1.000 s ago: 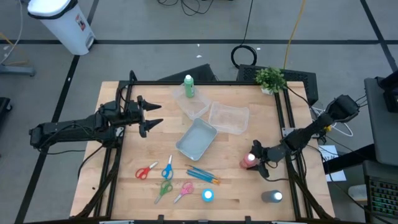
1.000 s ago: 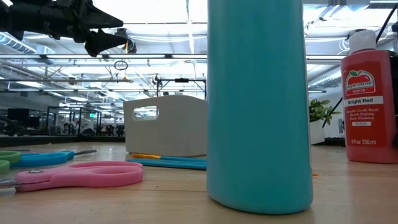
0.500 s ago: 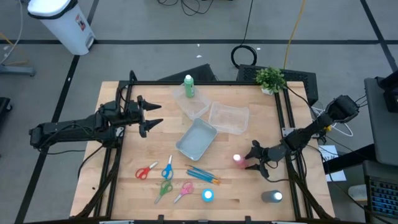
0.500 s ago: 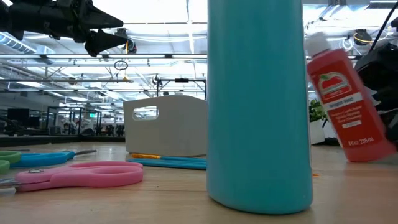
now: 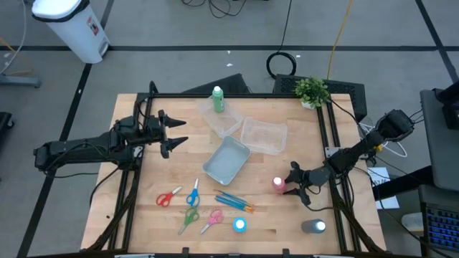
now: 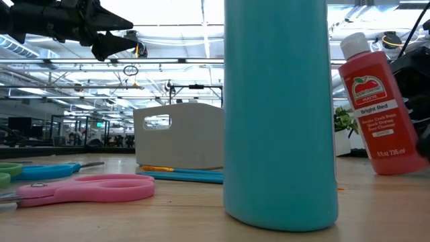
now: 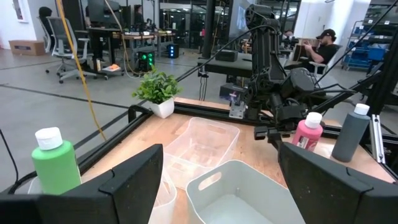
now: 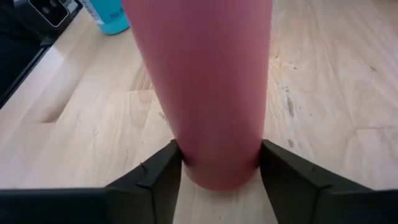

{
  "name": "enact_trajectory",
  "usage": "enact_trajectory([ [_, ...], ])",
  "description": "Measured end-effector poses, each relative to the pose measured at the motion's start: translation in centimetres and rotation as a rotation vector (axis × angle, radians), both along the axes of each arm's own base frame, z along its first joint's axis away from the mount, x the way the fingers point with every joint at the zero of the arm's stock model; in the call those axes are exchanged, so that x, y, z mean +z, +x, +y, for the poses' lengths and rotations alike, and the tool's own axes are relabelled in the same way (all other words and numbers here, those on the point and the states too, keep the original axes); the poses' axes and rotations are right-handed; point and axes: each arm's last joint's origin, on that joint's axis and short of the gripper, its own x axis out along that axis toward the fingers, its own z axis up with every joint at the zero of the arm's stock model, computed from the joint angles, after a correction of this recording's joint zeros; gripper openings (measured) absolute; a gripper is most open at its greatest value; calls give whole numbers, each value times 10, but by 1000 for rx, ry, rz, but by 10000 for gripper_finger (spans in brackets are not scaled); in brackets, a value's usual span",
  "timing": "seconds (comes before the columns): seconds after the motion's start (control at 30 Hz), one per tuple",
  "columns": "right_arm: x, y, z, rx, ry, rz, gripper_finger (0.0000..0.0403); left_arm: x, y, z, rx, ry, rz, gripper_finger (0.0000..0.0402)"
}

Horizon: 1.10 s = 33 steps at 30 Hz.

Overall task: Pick & Place Paint Supplies
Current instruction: Put the pink paint bottle into the left transparent bin

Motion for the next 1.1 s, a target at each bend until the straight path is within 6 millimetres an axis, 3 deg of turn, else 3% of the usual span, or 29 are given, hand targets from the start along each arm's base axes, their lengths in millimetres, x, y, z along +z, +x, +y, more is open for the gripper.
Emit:
enact_trajectory([
  [0.17, 0, 0, 0, 5, -9, -2, 154, 0, 0, 0, 0, -1, 1, 319],
  [0.77, 18, 4, 2, 82, -92, -189, 144, 0, 0, 0, 0, -39, -6, 319],
  [1.1, 44, 4, -5, -106, -129, -390, 144, 5, 2, 1, 6, -100, -76, 319],
])
